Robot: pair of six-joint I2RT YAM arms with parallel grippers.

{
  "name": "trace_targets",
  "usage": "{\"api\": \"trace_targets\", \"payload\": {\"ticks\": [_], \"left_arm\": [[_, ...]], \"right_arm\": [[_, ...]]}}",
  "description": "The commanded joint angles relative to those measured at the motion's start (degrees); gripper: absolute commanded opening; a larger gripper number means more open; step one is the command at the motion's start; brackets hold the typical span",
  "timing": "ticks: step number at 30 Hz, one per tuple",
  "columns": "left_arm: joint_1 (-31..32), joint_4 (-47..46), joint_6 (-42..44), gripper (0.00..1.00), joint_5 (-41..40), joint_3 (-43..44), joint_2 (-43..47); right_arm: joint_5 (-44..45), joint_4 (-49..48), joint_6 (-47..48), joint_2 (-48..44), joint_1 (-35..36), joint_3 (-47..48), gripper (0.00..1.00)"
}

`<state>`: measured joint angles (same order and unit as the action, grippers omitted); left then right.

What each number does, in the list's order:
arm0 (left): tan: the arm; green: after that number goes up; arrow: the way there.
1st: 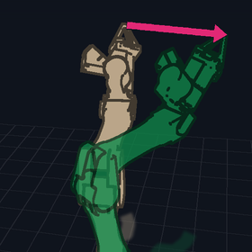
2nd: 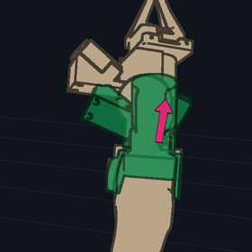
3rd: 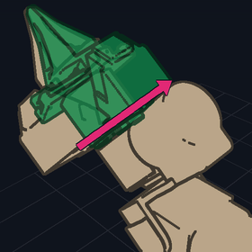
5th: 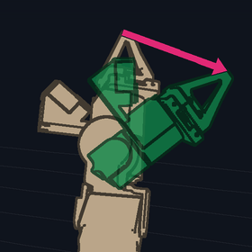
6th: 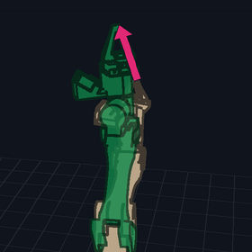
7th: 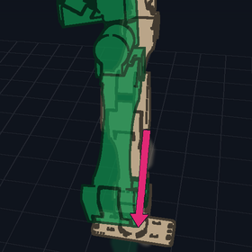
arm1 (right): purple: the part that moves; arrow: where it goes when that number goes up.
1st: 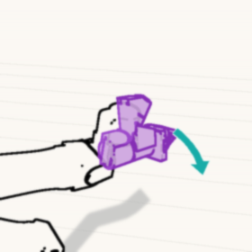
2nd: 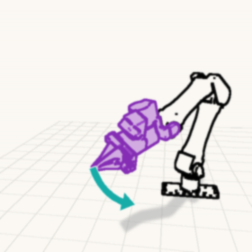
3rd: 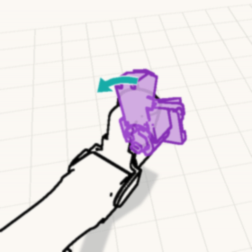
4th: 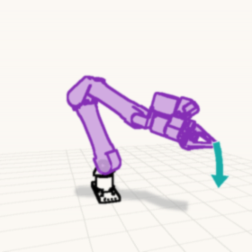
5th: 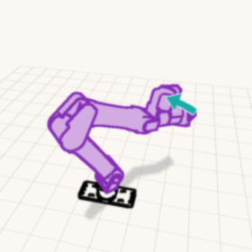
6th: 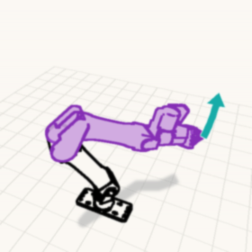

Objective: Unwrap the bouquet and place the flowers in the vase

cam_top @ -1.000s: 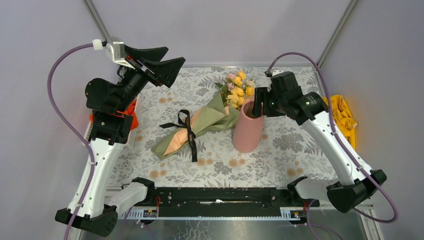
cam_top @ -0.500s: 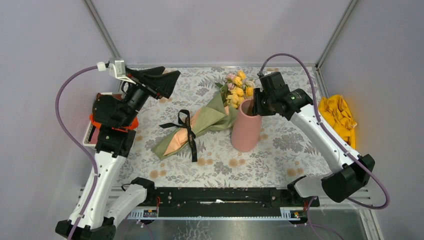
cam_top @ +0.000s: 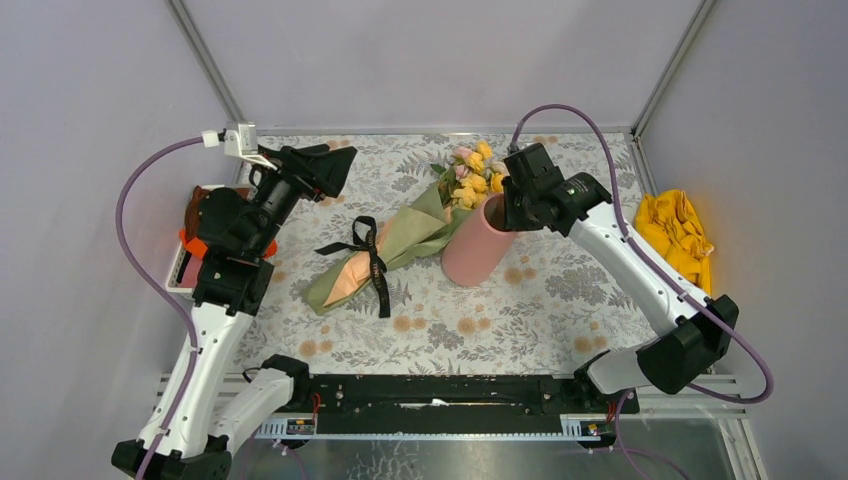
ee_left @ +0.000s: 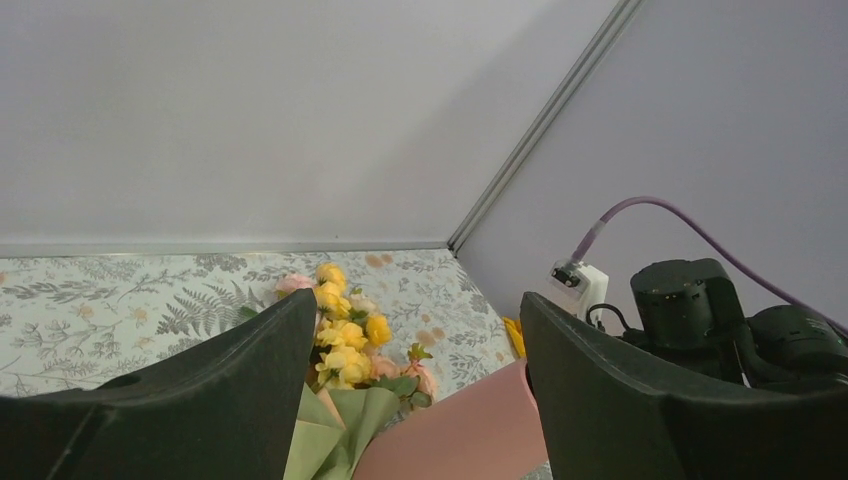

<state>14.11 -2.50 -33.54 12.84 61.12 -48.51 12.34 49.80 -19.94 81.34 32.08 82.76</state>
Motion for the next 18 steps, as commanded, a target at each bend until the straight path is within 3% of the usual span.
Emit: {"api": "trace_targets", "payload": {"ticks": [1,9,13,18], "left_arm": [[0.1,0.2,-0.3,0.81,0.0,-1.0,-0.1],[0.1,0.7,-0.4,0.81,0.3,-2.0,-0.4],[0.1,0.9,-0.4,0.81,1.1,-2.1,-1.2],[0.1,0.9,-0.3,0.81,2.1,-2.2,-2.1]], "right_arm": [[9.4,5.4,0.3,0.9,0.3,4.8,0.0],[18.3,13.2,1.9,3.4,0.3,13.0,0.0],[20.7,14.0,2.0,3.4,-0.5,12.6,0.0],[19.3,12.6,2.9,1.2,-6.5,10.5,0.0]]}}
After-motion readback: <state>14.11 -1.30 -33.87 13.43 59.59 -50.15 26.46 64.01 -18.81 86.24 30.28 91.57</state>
